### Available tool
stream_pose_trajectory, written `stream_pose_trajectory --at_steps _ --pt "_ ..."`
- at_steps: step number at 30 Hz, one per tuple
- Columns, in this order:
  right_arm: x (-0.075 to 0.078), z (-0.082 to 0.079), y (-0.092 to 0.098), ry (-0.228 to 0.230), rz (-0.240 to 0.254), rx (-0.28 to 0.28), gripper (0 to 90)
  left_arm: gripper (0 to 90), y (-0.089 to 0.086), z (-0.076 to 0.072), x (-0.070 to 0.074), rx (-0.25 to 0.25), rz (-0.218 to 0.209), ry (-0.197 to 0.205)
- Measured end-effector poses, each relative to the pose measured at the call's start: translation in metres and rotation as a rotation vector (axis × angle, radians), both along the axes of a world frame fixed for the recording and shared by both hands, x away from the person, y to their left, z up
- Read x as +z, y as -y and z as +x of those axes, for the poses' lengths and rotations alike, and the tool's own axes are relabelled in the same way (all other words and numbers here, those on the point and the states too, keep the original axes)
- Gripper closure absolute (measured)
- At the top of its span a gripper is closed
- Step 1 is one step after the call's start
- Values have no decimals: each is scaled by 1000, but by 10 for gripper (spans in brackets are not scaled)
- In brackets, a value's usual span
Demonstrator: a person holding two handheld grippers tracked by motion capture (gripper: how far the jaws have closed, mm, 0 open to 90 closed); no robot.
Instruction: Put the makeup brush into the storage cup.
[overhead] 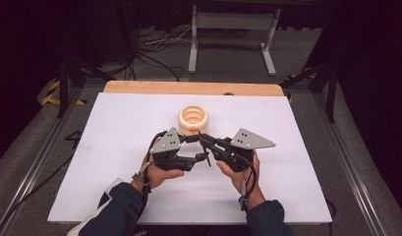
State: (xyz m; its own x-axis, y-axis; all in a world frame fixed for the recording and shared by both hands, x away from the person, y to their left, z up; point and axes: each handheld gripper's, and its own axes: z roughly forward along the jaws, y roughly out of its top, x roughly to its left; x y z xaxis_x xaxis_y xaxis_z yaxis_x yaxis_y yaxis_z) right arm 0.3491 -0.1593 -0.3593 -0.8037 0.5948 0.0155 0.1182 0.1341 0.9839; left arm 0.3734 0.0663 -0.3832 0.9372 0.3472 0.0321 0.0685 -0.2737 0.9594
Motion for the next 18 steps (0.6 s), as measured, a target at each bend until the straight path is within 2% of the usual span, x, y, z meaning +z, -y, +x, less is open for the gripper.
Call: stream_pose_trajectory --at_steps 5,7,11,14,16,18 --pt "-1 0 0 5 -5 0 849 504 0 0 0 -8 -4 2" --pt "-2 0 1 8 -4 3 849 584 0 1 0 -16 -5 6" --pt "-2 -1 1 14 6 11 849 638 -1 1 0 -38 -19 -1" --pt "-3 -1 0 14 14 25 849 638 -1 1 0 -38 -20 -1" --pt "-3 -2 -3 20 -1 24 849 693 -1 0 0 -40 -18 10" --pt "-3 -3 -3 22 5 26 849 742 -3 2 0 -39 -27 7"
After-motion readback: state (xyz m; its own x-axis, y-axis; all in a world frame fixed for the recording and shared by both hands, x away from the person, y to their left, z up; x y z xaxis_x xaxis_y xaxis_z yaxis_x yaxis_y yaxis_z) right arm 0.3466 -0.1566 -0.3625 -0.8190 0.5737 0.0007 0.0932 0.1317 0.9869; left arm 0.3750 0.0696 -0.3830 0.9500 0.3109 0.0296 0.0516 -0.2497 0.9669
